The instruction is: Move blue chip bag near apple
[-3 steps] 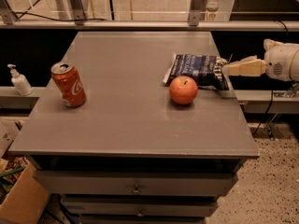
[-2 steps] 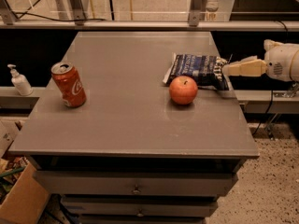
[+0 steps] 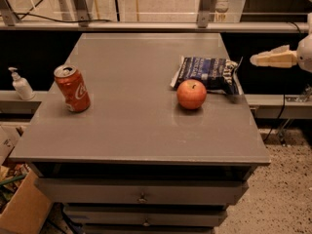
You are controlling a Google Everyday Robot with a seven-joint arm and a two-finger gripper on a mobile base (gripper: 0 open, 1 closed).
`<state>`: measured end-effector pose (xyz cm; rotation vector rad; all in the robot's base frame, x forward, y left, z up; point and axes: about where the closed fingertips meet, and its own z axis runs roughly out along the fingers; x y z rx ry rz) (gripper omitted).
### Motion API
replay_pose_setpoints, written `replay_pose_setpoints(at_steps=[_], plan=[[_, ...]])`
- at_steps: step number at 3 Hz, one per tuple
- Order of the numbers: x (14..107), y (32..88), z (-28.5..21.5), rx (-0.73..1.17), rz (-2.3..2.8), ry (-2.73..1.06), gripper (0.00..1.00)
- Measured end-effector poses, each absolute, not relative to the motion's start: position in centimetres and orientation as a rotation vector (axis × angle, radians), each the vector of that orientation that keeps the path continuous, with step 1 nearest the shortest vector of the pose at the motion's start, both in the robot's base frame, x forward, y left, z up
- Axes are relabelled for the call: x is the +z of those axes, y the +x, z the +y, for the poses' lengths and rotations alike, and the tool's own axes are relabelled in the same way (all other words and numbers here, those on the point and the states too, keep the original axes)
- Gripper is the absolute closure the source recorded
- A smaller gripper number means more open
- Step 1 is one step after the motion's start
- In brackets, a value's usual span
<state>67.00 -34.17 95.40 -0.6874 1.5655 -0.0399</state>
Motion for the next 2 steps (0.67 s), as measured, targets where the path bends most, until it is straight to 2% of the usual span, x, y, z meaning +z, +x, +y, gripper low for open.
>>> replay_pose_setpoints(at_steps=[1,2], plan=[[97.65,67.29,-36.64,-0.096,1.503,-0.636,0.00],[97.65,67.29,-36.63,-0.096,1.503,-0.636,0.00]])
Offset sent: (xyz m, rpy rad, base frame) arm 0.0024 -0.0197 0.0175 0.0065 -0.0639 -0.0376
